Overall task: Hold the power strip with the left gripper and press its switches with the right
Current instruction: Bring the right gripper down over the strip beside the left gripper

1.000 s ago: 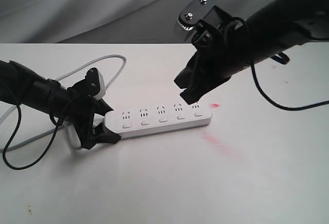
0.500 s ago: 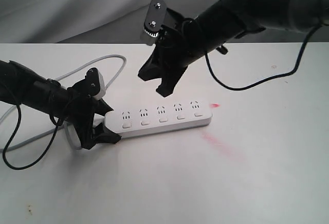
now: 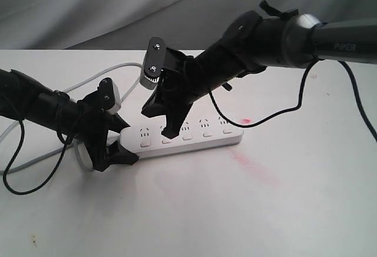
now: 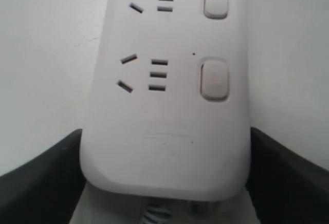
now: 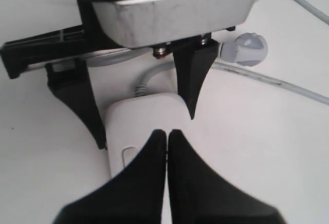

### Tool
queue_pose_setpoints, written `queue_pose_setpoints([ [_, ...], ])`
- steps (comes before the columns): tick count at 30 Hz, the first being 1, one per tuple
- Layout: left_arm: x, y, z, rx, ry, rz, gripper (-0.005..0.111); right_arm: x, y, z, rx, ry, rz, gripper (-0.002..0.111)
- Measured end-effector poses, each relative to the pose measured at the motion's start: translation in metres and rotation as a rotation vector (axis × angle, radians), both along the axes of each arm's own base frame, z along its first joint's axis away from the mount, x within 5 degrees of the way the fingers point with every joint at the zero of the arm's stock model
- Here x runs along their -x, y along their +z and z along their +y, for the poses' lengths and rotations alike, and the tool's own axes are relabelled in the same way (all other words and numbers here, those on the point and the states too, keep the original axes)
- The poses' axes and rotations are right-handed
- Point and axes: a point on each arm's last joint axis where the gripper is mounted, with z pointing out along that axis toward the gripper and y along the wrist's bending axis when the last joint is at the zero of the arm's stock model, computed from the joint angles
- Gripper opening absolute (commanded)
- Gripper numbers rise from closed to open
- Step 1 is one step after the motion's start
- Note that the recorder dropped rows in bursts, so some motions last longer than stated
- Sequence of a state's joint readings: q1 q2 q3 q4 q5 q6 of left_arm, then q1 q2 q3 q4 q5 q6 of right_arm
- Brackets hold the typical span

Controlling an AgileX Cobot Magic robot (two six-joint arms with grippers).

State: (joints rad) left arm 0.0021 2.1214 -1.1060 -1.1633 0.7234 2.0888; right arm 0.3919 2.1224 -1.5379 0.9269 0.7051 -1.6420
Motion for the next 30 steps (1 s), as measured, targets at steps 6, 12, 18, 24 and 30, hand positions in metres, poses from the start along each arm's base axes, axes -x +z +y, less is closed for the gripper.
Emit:
queue_pose_setpoints([
  [6, 0.000, 0.000, 0.000, 0.000, 0.000, 0.000, 0.052, -0.002, 0.001, 0.005, 0.008, -0.018, -0.046, 0.038],
  [12, 0.000, 0.000, 0.000, 0.000, 0.000, 0.000, 0.052, -0.002, 0.001, 0.005, 0.010, -0.020, -0.056, 0.046],
  [18, 0.000, 0.000, 0.000, 0.000, 0.000, 0.000, 0.052, -0.002, -0.001, 0.012, 0.005, 0.011, -0.102, 0.050],
  [24, 0.000, 0.000, 0.000, 0.000, 0.000, 0.000, 0.052, -0.003, -0.019, 0.021, 0.002, 0.057, -0.131, 0.051],
  [30, 0.000, 0.000, 0.000, 0.000, 0.000, 0.000, 0.052, -0.005, -0.032, 0.022, 0.019, 0.070, -0.139, 0.051],
])
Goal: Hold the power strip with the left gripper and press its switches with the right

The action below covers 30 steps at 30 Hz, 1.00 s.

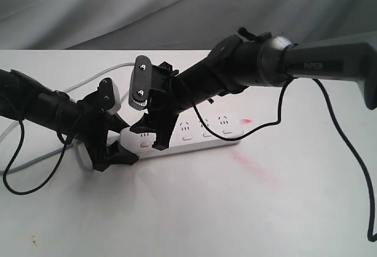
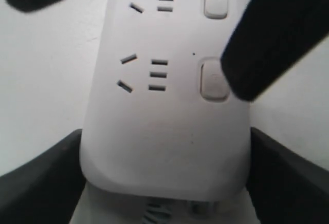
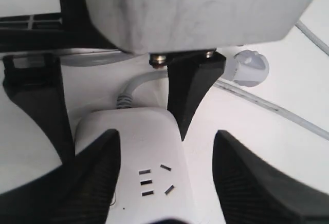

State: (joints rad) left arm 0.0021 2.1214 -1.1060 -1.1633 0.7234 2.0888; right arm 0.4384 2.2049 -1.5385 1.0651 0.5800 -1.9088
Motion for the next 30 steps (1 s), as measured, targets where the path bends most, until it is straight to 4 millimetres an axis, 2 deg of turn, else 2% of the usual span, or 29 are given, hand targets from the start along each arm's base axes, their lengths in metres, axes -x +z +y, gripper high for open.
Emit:
queue_pose_setpoints([
  [4, 0.000, 0.000, 0.000, 0.000, 0.000, 0.000, 0.052, 0.000, -0.006, 0.000, 0.015, 0.018, -0.008, 0.051],
  [11, 0.000, 0.000, 0.000, 0.000, 0.000, 0.000, 0.052, -0.001, -0.007, 0.000, 0.070, 0.139, -0.128, 0.051],
  [19, 0.000, 0.000, 0.000, 0.000, 0.000, 0.000, 0.052, -0.001, -0.007, 0.000, 0.073, 0.147, -0.136, 0.051],
  [24, 0.000, 0.000, 0.000, 0.000, 0.000, 0.000, 0.052, -0.001, -0.017, 0.000, 0.080, 0.148, -0.117, 0.051],
  [30, 0.000, 0.000, 0.000, 0.000, 0.000, 0.000, 0.052, -0.002, -0.018, 0.000, 0.083, 0.143, -0.119, 0.051],
])
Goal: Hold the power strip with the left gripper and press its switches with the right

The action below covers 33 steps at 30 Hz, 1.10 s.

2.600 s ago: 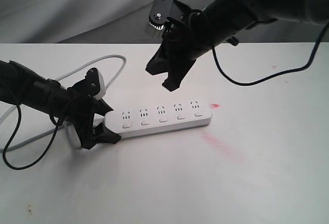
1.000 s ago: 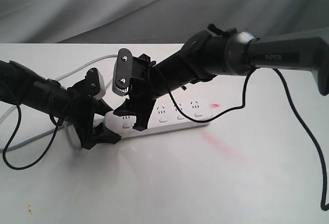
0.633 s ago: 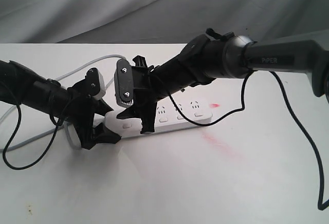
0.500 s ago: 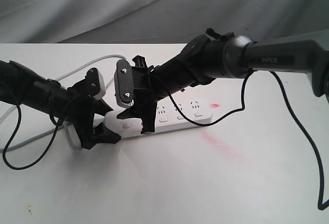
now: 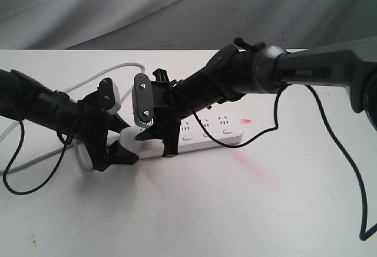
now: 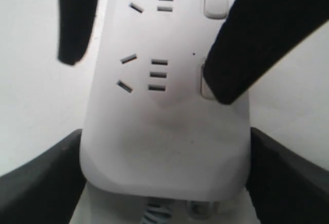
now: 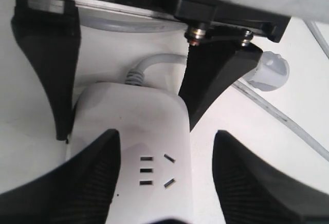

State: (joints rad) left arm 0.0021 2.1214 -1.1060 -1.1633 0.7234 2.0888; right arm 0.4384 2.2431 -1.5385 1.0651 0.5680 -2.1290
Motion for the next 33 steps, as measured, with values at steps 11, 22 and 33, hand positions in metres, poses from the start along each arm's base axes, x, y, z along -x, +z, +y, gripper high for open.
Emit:
queue_pose_setpoints([
  [11, 0.0000, 0.0000, 0.0000, 0.000, 0.000, 0.000, 0.052, 0.0000, 0.0000, 0.0000, 0.001, 0.002, -0.002, 0.051],
  [22, 0.0000, 0.0000, 0.0000, 0.000, 0.000, 0.000, 0.052, 0.0004, -0.0002, -0.0001, 0.005, 0.009, -0.002, 0.051],
  [33, 0.0000, 0.0000, 0.0000, 0.000, 0.000, 0.000, 0.052, 0.0003, -0.0086, 0.0000, 0.010, 0.006, 0.016, 0.051],
])
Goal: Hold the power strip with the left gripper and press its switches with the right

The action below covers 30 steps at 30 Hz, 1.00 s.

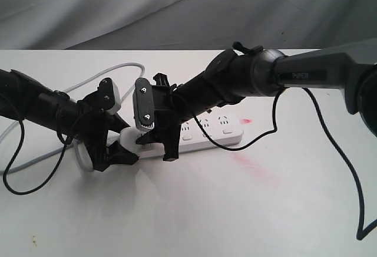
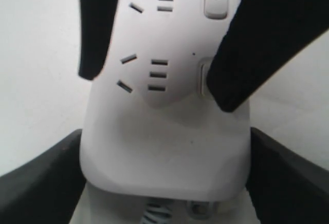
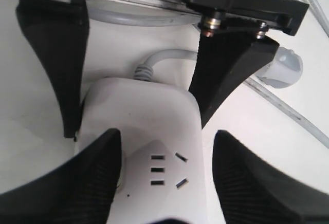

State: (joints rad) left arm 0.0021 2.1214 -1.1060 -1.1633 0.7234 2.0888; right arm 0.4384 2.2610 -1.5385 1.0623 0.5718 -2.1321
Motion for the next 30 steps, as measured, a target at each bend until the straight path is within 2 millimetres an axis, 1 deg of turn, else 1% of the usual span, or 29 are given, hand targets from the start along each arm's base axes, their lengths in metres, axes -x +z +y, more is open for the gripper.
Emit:
queue_pose_setpoints([
  [24, 0.0000, 0.0000, 0.0000, 0.000, 0.000, 0.000, 0.052, -0.0005, -0.0012, -0.0003, -0.007, -0.032, 0.024, 0.051],
  [30, 0.0000, 0.0000, 0.0000, 0.000, 0.000, 0.000, 0.052, 0.0043, -0.0068, -0.0034, 0.000, -0.053, 0.045, 0.051],
])
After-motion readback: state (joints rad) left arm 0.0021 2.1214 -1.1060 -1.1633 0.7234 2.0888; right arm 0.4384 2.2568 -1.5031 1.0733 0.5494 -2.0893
